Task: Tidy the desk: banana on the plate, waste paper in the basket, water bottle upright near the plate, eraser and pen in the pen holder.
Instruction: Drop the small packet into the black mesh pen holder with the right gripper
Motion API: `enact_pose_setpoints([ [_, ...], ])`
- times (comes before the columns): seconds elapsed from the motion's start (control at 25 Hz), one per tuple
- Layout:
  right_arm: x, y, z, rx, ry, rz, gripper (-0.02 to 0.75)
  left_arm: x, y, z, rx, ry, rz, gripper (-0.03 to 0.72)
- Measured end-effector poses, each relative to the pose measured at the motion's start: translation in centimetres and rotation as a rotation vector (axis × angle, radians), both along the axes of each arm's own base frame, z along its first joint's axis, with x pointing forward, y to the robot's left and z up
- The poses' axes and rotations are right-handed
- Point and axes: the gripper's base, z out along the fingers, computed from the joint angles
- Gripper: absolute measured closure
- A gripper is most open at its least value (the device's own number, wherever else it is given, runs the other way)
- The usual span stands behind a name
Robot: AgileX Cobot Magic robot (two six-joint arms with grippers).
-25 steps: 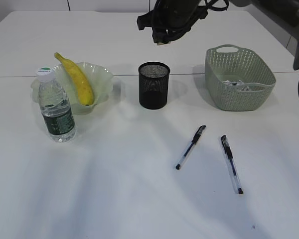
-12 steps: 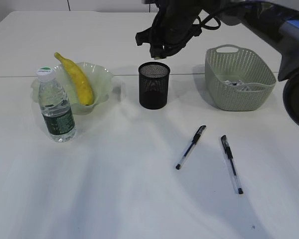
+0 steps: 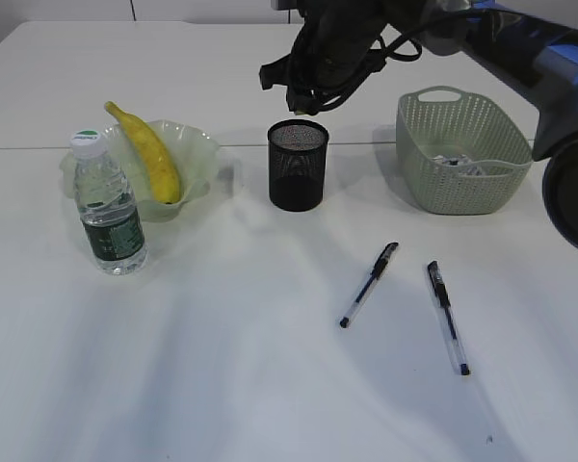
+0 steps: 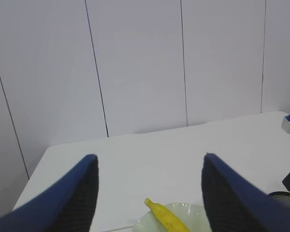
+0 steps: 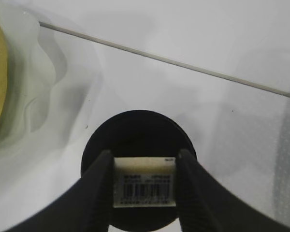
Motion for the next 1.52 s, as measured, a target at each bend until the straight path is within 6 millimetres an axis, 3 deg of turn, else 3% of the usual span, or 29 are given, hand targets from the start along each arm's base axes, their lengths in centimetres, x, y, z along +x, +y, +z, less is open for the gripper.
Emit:
enact_pose_setpoints([
  [0.2,0.1,0.1,-0.3,0.002,-0.005,0.001,0.453,0.0,0.0,0.0,0.0,0.0,0.0,0.214],
  [0.52,0.7,0.3,-3.3,-0.02,0.052,0.0,0.453,0.0,0.0,0.0,0.0,0.0,0.0,0.214],
  [1.28,0.8,0.3,-3.8,-0.02,0.052,0.001,0.451,0.0,0.0,0.0,0.0,0.0,0.0,0.214],
  [1.52,0.8,0.3,-3.8,-0.02,0.051,0.001,0.403,0.0,0.0,0.0,0.0,0.0,0.0,0.214],
])
